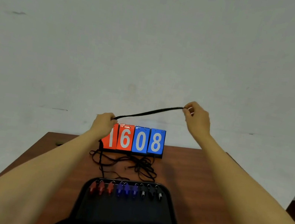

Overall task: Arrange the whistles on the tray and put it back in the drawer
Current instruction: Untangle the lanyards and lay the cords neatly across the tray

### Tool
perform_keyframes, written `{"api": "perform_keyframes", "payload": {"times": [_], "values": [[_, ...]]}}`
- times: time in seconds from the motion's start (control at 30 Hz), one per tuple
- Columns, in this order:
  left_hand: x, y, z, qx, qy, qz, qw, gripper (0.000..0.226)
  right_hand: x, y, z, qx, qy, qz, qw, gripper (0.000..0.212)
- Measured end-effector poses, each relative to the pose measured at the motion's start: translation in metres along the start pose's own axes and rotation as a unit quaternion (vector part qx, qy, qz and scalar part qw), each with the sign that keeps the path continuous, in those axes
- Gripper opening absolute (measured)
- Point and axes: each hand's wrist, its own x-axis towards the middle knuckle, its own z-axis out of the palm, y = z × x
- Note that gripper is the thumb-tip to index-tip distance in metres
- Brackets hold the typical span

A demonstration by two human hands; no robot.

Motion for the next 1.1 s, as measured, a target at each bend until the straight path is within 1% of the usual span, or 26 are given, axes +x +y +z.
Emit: {"api": "perform_keyframes", "payload": {"times": [0.07,0.1,0.13,0.2,0.27,0.33,0.4,0.5,0.53,0.6,0.7,0.77,0.87,0.97,1.1], "values": [[-0.005,-0.004,0.000,-0.003,0.001,-0.001,1.000,0.023,-0.011,0.006,0.007,0.012,-0.063,0.040,0.997,0.007],[-0.007,-0.003,-0.001,0.001,0.004,0.004,1.000,0.024,-0.015,0.006,0.010,0.025,-0.092,0.062,0.994,0.008],[-0.008,-0.001,-0.002,0.008,0.007,0.014,1.000,0.026,-0.020,0.006,0.014,0.038,-0.113,0.079,0.990,0.013],[-0.009,0.004,-0.004,0.031,0.016,0.043,0.998,0.029,-0.025,-0.001,0.022,0.056,-0.132,0.098,0.985,0.027],[-0.008,0.014,-0.006,0.062,0.021,0.078,0.995,0.032,-0.028,-0.013,0.032,0.084,-0.137,0.106,0.981,0.028],[-0.007,0.023,-0.004,0.095,0.014,0.117,0.988,0.033,-0.029,-0.029,0.043,0.124,-0.165,0.113,0.972,0.028],[-0.007,0.029,-0.001,0.120,-0.001,0.154,0.981,0.033,-0.029,-0.043,0.057,0.126,-0.214,0.095,0.964,0.032],[-0.006,0.034,0.005,0.130,-0.024,0.193,0.972,0.033,-0.029,-0.053,0.078,0.021,-0.265,-0.003,0.964,0.053],[-0.006,0.034,0.007,0.127,-0.030,0.202,0.971,0.033,-0.028,-0.052,0.085,-0.015,-0.270,-0.036,0.962,0.056],[-0.007,0.033,0.010,0.115,-0.044,0.208,0.970,0.032,-0.028,-0.051,0.094,-0.060,-0.271,-0.074,0.958,0.051],[-0.005,0.029,0.014,0.091,-0.060,0.209,0.972,0.030,-0.027,-0.047,0.101,-0.116,-0.273,-0.116,0.948,0.035],[-0.002,0.028,0.016,0.082,-0.061,0.204,0.974,0.029,-0.025,-0.043,0.103,-0.139,-0.266,-0.124,0.946,0.034],[0.002,0.018,0.024,0.103,-0.075,0.174,0.977,0.025,-0.018,-0.031,0.104,-0.135,-0.240,-0.098,0.956,0.035],[0.007,-0.002,0.035,0.129,-0.092,0.127,0.979,0.024,-0.008,-0.016,0.103,-0.079,-0.195,-0.048,0.976,0.033],[0.011,-0.017,0.051,0.156,-0.078,0.091,0.980,0.025,0.000,0.005,0.104,-0.070,-0.168,-0.011,0.983,0.034]]}}
